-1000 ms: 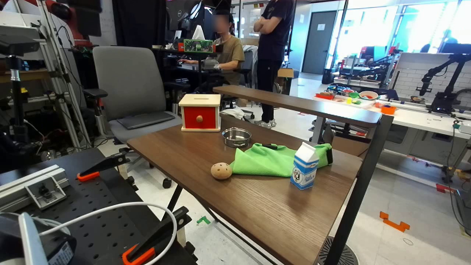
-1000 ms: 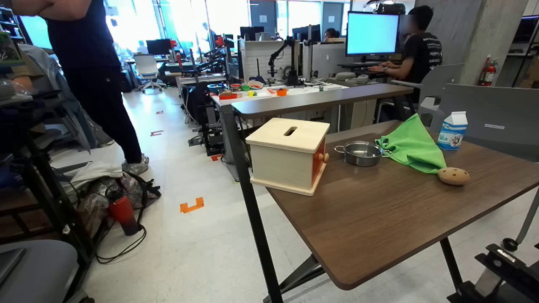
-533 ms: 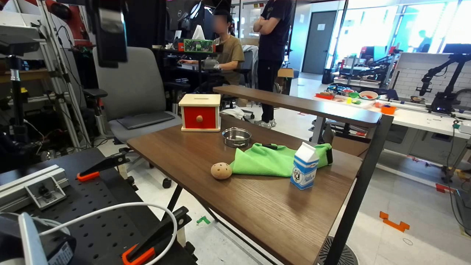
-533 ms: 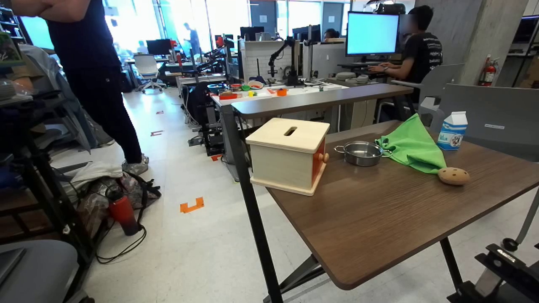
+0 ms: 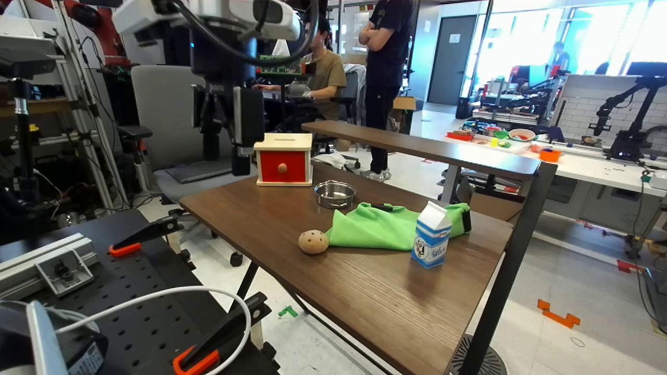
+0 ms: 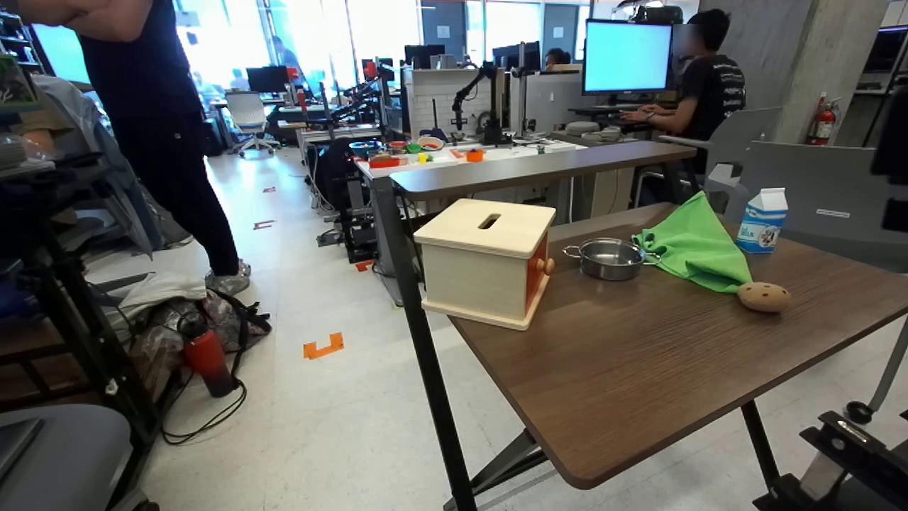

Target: Open the drawer

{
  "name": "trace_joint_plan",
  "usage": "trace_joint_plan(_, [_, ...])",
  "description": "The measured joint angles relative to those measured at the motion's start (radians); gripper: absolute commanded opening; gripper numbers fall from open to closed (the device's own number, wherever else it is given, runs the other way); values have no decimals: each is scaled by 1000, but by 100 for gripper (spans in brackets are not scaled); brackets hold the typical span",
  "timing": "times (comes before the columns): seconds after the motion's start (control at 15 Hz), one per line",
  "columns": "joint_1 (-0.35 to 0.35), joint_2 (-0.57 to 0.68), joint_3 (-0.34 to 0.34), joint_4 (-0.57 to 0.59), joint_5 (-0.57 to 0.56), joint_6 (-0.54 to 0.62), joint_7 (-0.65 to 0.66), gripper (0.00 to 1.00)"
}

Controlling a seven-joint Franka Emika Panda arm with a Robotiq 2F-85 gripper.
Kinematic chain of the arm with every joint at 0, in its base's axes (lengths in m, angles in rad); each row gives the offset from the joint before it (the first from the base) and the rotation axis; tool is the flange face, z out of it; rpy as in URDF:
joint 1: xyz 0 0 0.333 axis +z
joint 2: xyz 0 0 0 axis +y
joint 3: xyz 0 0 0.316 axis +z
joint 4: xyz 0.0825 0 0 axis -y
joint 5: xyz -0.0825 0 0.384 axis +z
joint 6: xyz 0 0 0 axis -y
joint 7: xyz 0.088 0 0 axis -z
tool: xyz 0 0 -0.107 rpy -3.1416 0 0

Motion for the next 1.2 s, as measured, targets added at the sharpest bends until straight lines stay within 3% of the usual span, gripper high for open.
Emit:
trace_joint_plan(0.27, [46,224,27,218,51,-3,-15,100])
trace_joint_plan(0.47, [56,316,29,341,66,-33,-8,100])
trace_joint_plan(1.2, [57,335,27,359,64,-23,-2,100])
